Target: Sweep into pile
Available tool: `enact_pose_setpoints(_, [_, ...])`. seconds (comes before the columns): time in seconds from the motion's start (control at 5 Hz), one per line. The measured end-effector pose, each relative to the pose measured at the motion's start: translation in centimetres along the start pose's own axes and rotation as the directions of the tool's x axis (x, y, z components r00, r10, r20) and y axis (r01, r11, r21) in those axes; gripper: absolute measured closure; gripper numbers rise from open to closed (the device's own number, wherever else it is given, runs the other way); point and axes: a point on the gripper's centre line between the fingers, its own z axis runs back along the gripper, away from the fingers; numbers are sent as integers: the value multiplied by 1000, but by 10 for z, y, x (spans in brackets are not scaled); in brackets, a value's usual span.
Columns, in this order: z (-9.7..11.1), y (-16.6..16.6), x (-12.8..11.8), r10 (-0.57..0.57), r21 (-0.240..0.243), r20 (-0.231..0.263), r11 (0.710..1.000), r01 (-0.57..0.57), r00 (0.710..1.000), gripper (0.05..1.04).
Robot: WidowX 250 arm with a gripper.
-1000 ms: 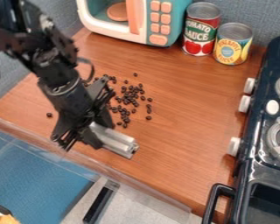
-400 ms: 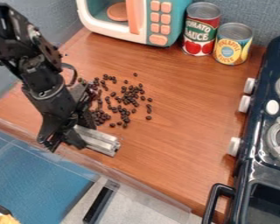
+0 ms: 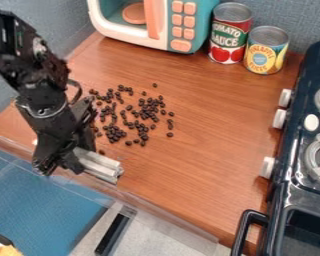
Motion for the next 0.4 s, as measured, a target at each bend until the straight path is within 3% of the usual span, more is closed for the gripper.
enact_pose_setpoints(0.4, [-6,-3,14,30,-14,20,999,-29,999,708])
